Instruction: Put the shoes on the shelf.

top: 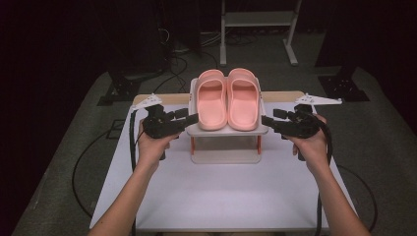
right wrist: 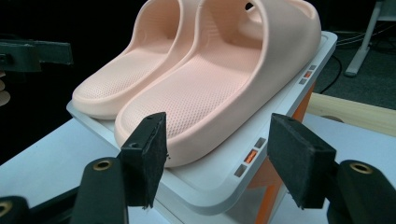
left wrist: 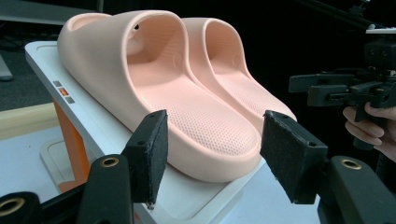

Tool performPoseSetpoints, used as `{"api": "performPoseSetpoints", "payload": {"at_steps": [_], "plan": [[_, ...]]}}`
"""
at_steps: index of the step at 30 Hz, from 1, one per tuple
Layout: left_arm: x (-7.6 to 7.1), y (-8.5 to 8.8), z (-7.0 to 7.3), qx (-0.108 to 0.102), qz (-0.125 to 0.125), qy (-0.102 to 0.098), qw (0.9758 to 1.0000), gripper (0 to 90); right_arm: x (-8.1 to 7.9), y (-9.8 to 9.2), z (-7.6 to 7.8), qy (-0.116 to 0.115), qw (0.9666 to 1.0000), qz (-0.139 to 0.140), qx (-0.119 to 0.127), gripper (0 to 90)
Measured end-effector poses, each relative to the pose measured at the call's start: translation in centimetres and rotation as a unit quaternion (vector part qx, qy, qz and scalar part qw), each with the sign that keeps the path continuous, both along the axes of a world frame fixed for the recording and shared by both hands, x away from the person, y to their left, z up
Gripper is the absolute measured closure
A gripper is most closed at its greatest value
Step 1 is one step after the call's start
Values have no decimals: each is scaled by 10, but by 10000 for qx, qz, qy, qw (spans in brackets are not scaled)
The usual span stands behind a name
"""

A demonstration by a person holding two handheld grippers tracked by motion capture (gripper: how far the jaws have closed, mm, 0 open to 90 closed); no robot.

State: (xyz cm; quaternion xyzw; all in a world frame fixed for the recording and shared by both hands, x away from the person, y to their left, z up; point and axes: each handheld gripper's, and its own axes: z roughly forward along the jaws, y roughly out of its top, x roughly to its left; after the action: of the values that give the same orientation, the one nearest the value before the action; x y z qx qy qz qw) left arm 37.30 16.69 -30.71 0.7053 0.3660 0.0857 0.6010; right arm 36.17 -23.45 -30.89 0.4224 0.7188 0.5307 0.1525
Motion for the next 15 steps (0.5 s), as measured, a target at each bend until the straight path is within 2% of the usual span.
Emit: {"api": "performPoseSetpoints", "payload": {"at_steps": [15], "plan": [[-11,6,-8,-38,-10,4,10000,400,-13,-4,-7,-29,10000,86,-36,362]]}}
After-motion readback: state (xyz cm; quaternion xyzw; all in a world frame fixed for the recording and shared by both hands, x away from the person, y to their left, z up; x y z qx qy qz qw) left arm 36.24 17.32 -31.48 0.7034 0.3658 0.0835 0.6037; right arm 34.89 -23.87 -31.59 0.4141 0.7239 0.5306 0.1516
